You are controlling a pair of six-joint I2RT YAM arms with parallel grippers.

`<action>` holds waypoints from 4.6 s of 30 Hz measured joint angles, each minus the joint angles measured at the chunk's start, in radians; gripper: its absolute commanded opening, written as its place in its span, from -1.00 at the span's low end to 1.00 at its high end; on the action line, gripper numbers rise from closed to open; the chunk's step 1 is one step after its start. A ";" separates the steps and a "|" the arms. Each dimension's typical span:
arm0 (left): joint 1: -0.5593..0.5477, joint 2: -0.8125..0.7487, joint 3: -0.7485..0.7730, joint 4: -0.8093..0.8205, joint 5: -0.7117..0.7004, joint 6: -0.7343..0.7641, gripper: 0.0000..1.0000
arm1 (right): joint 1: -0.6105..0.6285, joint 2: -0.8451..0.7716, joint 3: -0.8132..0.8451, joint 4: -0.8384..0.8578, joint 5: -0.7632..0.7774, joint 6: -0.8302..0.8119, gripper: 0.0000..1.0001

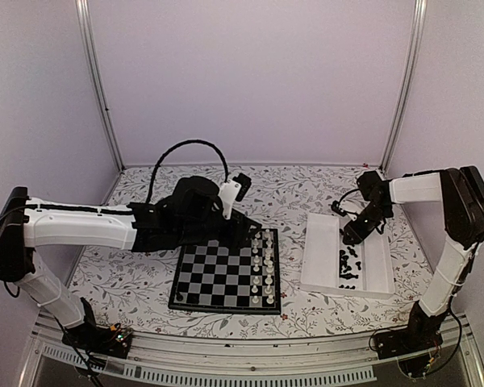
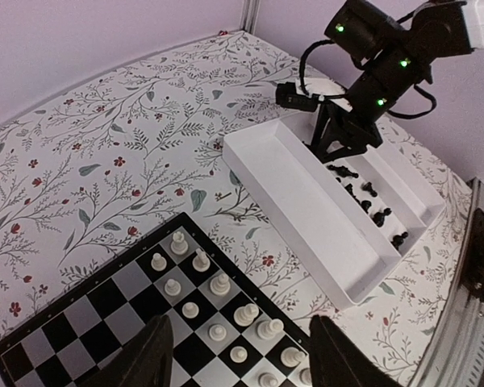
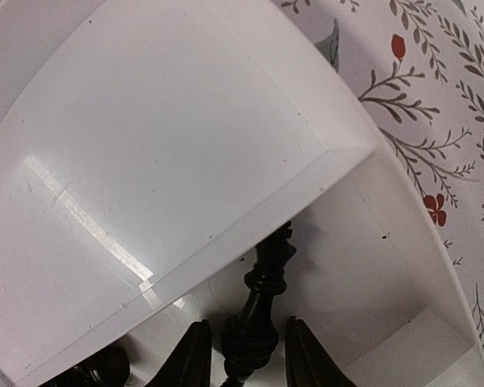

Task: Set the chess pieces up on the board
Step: Pick up the chess piece from the storage box, then place the chess piece on the chessboard.

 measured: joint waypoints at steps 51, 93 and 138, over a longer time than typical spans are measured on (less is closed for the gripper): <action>0.042 0.860 0.791 0.342 0.618 -0.535 -0.13 | -0.053 -0.465 -0.233 -0.007 -0.572 -0.230 -0.81; 0.050 0.812 0.619 0.519 0.615 -0.565 -1.00 | -0.019 -0.383 -0.232 0.050 -0.634 -0.251 -0.72; 0.142 -0.035 0.115 -0.235 0.102 0.006 -1.00 | -0.058 -0.325 -0.227 0.027 -0.312 -0.168 -0.60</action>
